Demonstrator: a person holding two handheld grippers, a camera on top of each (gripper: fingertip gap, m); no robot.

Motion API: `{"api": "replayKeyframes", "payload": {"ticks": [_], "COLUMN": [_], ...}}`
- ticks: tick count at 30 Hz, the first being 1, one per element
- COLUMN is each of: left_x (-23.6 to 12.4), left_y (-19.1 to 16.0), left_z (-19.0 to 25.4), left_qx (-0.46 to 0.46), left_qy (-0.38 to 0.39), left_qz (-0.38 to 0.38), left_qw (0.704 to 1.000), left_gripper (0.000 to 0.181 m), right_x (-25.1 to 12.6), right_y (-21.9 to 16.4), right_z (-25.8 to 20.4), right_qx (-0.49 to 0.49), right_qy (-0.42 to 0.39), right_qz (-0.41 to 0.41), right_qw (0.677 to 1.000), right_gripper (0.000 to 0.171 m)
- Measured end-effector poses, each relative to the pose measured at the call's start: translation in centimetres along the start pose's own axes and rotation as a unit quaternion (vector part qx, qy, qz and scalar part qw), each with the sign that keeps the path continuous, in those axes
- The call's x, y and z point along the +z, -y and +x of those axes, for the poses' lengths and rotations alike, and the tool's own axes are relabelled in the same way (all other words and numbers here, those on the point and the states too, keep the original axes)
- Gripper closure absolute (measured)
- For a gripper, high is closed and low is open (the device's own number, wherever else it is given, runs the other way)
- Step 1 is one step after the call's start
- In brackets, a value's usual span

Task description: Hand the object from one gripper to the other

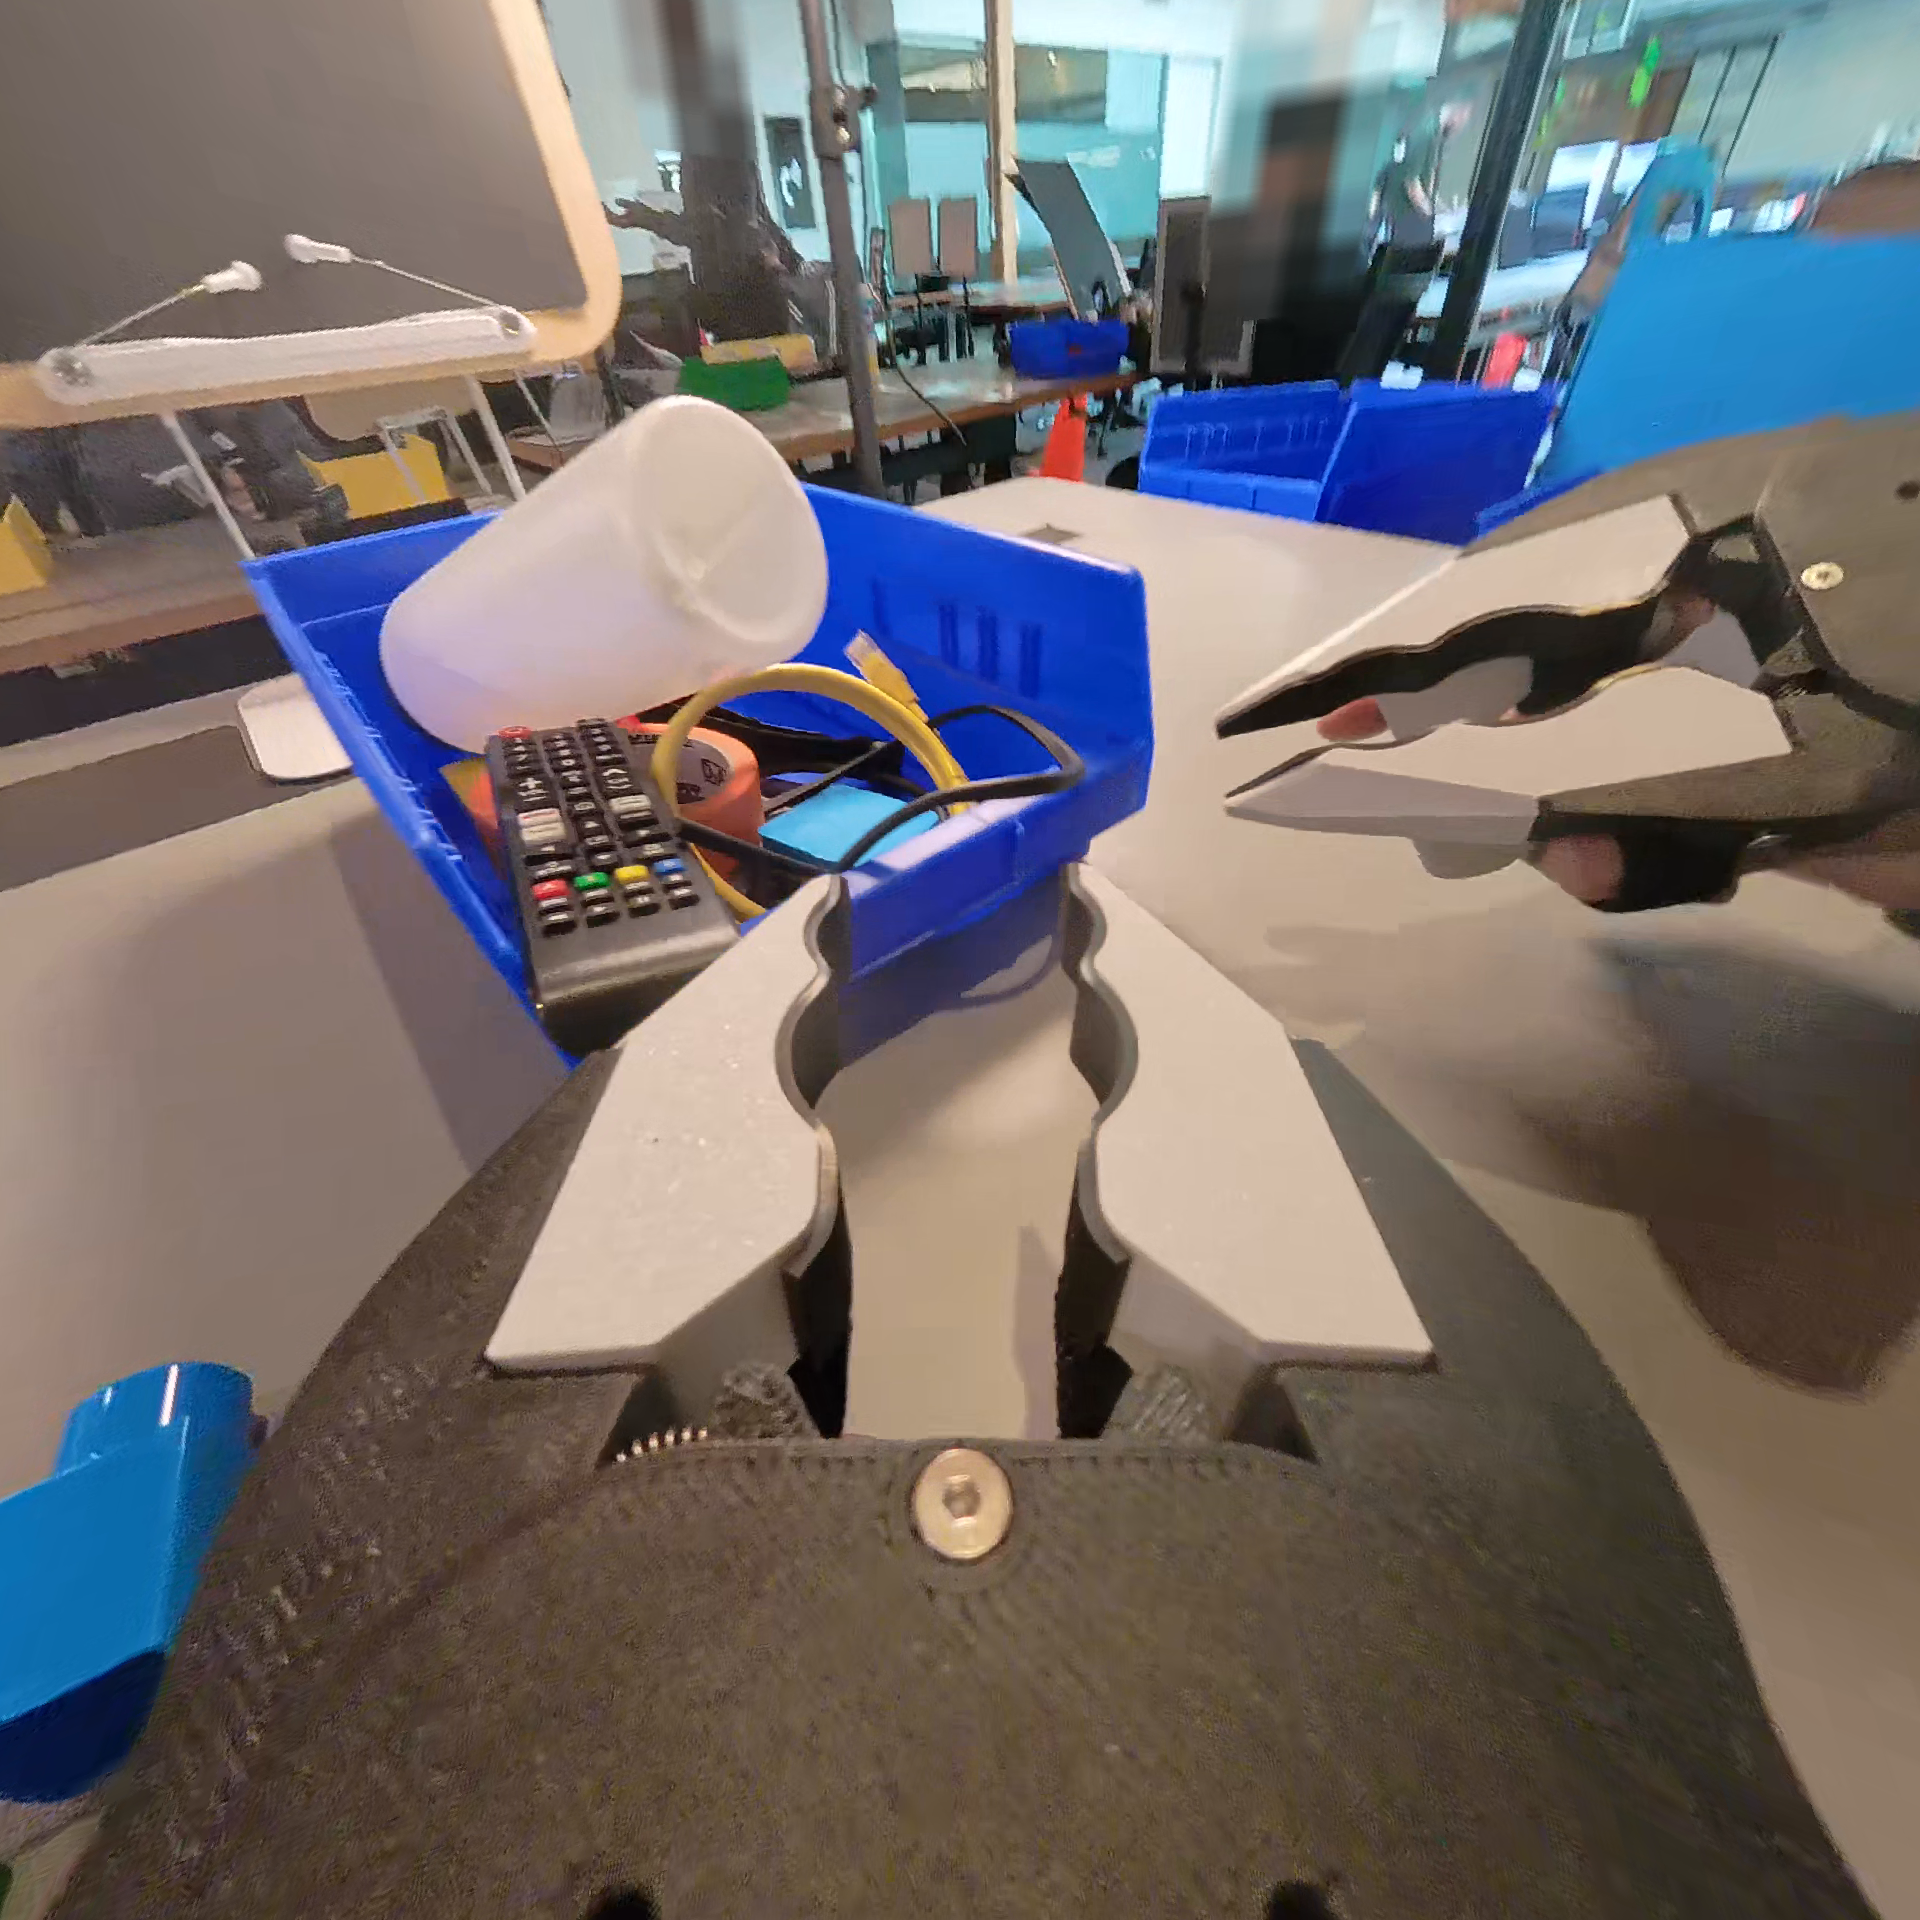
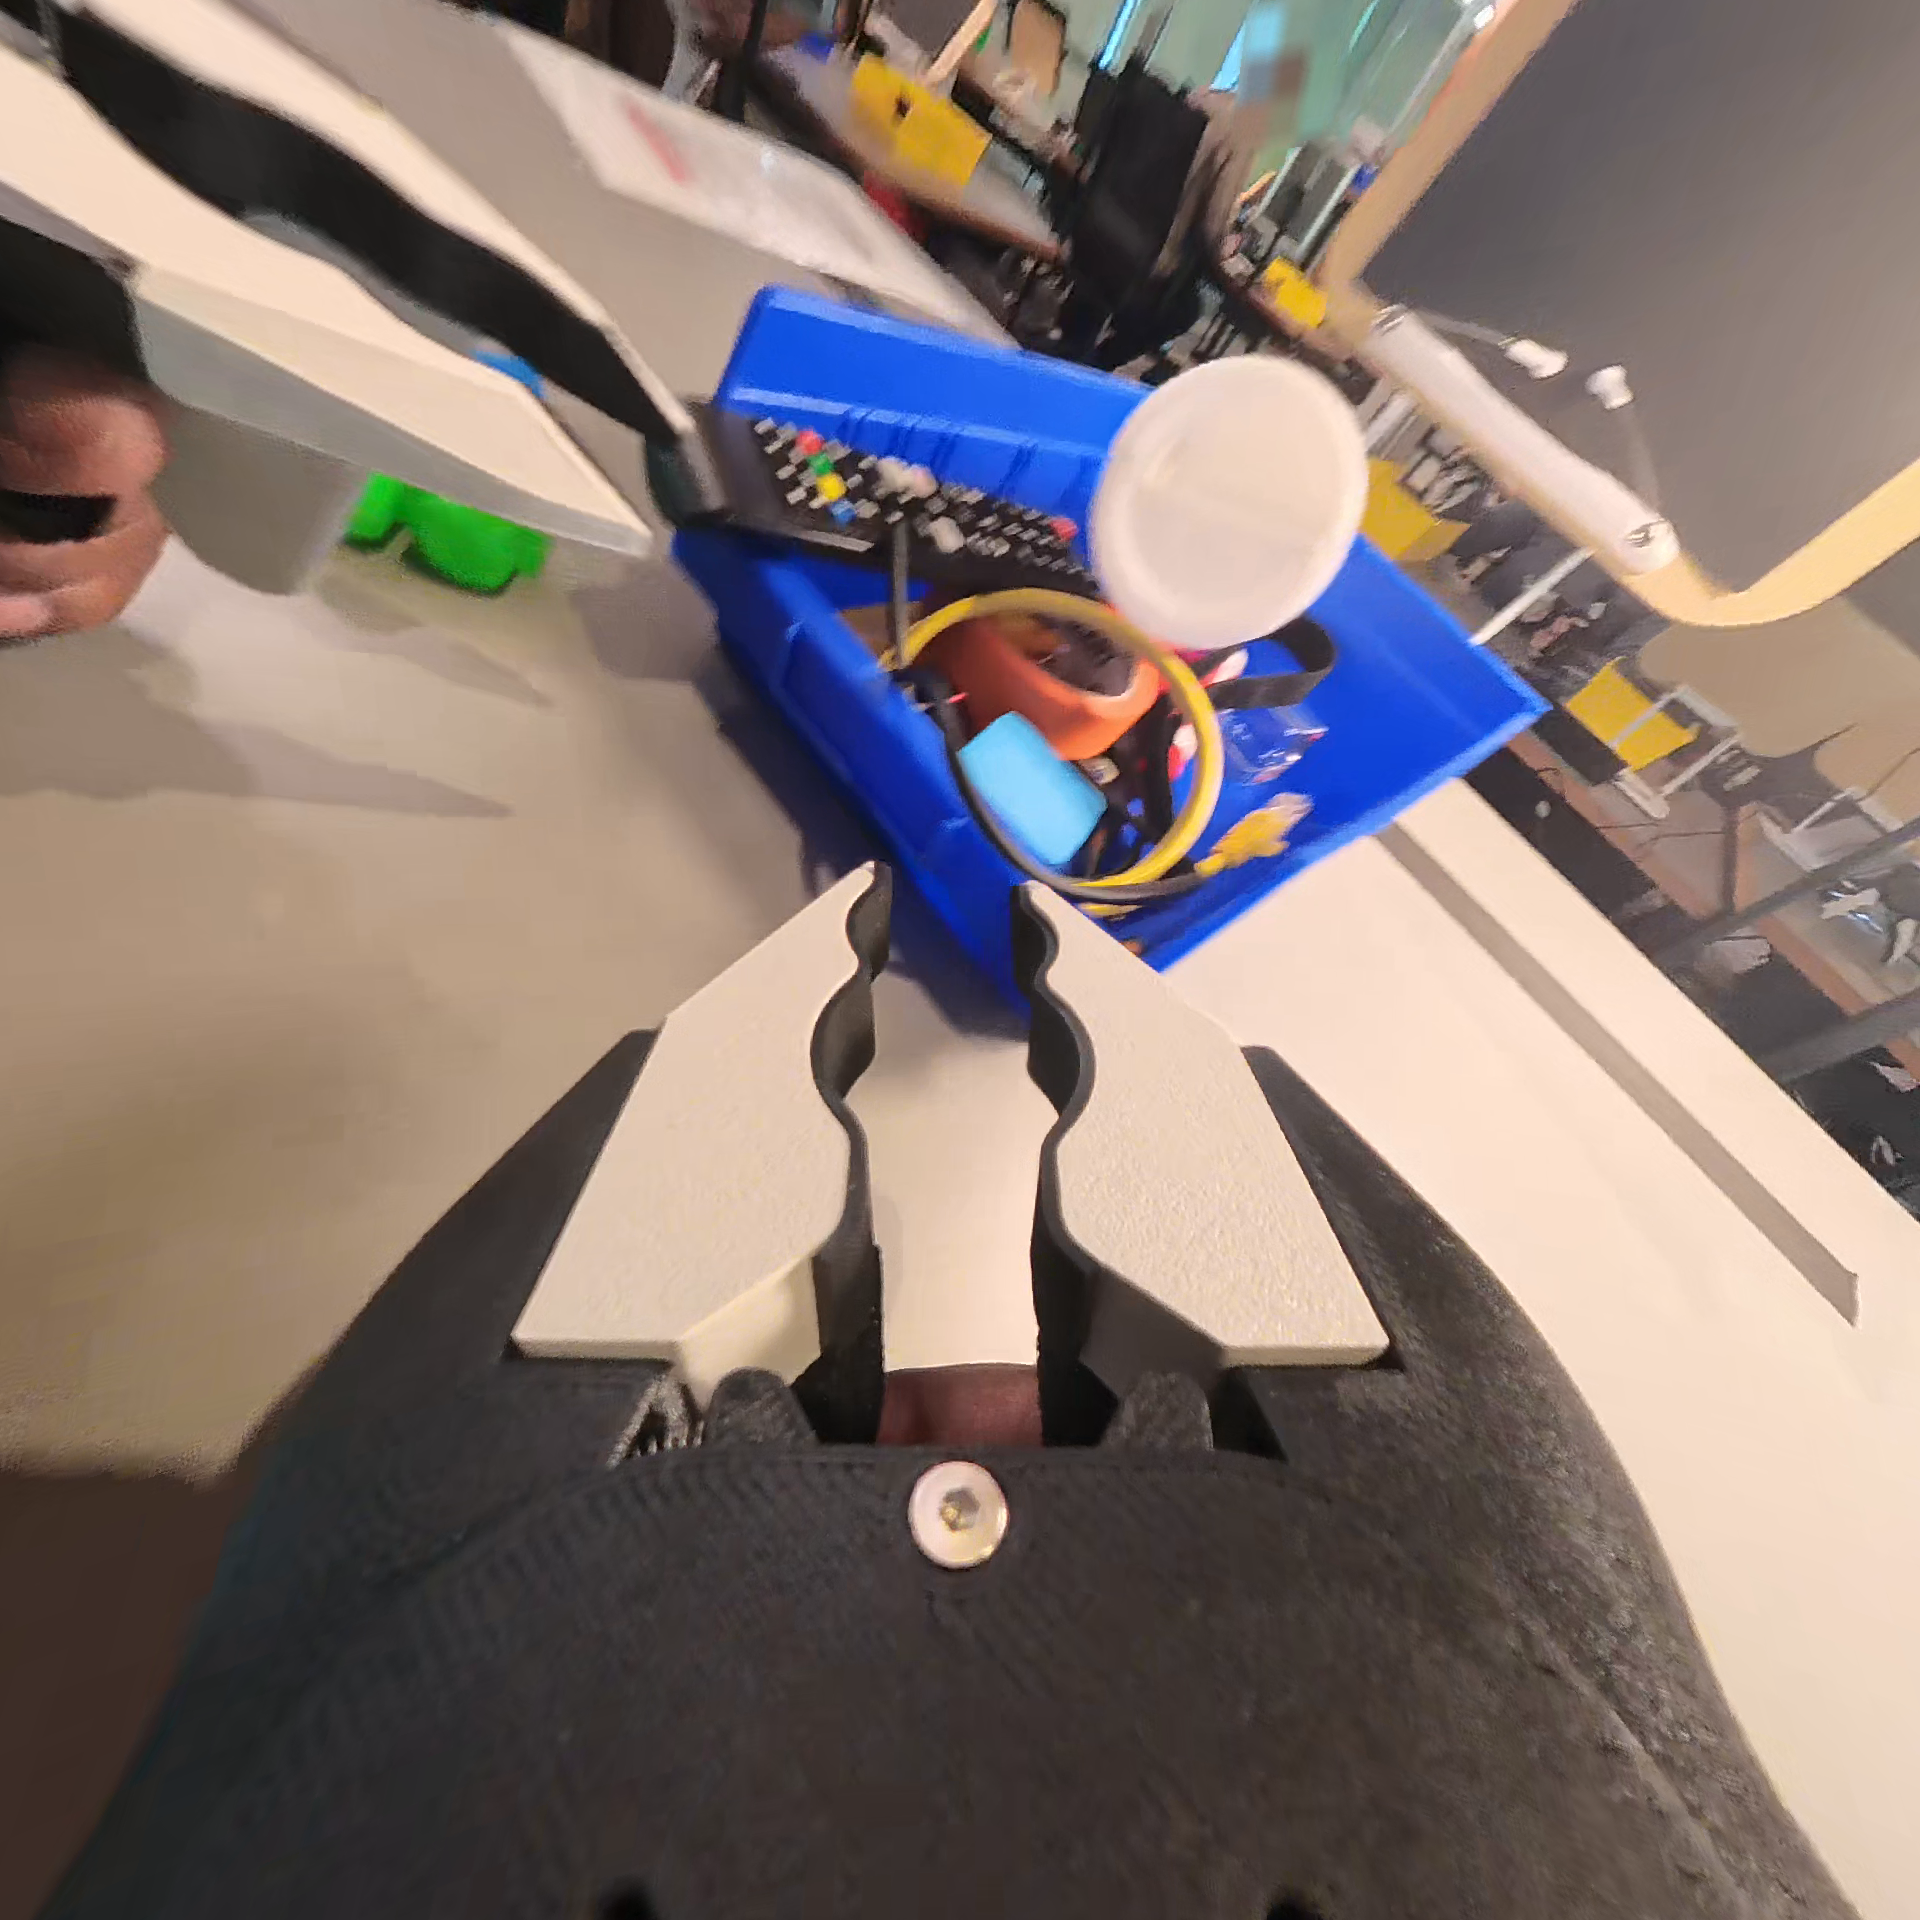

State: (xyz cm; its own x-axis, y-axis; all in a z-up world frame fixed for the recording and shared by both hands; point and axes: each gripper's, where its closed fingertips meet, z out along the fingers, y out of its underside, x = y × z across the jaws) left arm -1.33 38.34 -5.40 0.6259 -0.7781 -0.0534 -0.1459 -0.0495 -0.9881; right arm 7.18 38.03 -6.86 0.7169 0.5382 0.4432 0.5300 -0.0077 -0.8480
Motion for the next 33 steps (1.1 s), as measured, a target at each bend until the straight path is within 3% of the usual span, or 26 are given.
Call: {"api": "replayKeyframes", "payload": {"ticks": [5,11,15,19,21,23,25,28,33], "left_x": [-0.4,1.1,4.2,8.1,10.2,12.3,13.8,15.9,19.3], "left_y": [1.2,3.2,3.9,1.1,0.2,-0.1,-0.3,-0.2,0.4], "left_z": [-0.4,0.2,0.4,-1.0,-2.2,-3.0,-2.1,-1.5,-1.7], "left_qx": [-0.039,0.072,0.148,0.173,0.2,0.222,0.227,0.253,0.334], "left_qy": [-0.018,-0.05,-0.093,-0.106,-0.091,-0.078,-0.114,-0.144,-0.162], "left_qz": [0.033,-0.023,-0.126,-0.285,-0.326,-0.34,-0.343,-0.335,-0.304], "left_qw": [0.999,0.996,0.977,0.937,0.92,0.911,0.904,0.896,0.878], "left_gripper": [0.141,0.142,0.152,0.152,0.149,0.149,0.153,0.16,0.157], "right_x": [-0.8,-0.9,0.5,3.3,4.7,5.6,5.7,4.8,3.6], "right_y": [-0.7,-3.7,-4.6,-5.8,-6.8,-7.6,-8.3,-9.0,-10.3], "right_z": [3.4,8.9,14.0,17.6,18.6,19.2,19.7,20.2,20.6], "right_qx": [0.034,-0.053,-0.069,-0.05,-0.037,-0.026,-0.021,-0.046,-0.046], "right_qy": [-0.013,-0.043,-0.057,-0.061,-0.062,-0.071,-0.086,-0.107,-0.117], "right_qz": [-0.003,-0.08,-0.104,-0.106,-0.106,-0.094,-0.08,-0.072,-0.058], "right_qw": [0.999,0.994,0.991,0.991,0.992,0.993,0.993,0.991,0.99], "right_gripper": [0.148,0.147,0.147,0.147,0.147,0.147,0.147,0.147,0.148]}}
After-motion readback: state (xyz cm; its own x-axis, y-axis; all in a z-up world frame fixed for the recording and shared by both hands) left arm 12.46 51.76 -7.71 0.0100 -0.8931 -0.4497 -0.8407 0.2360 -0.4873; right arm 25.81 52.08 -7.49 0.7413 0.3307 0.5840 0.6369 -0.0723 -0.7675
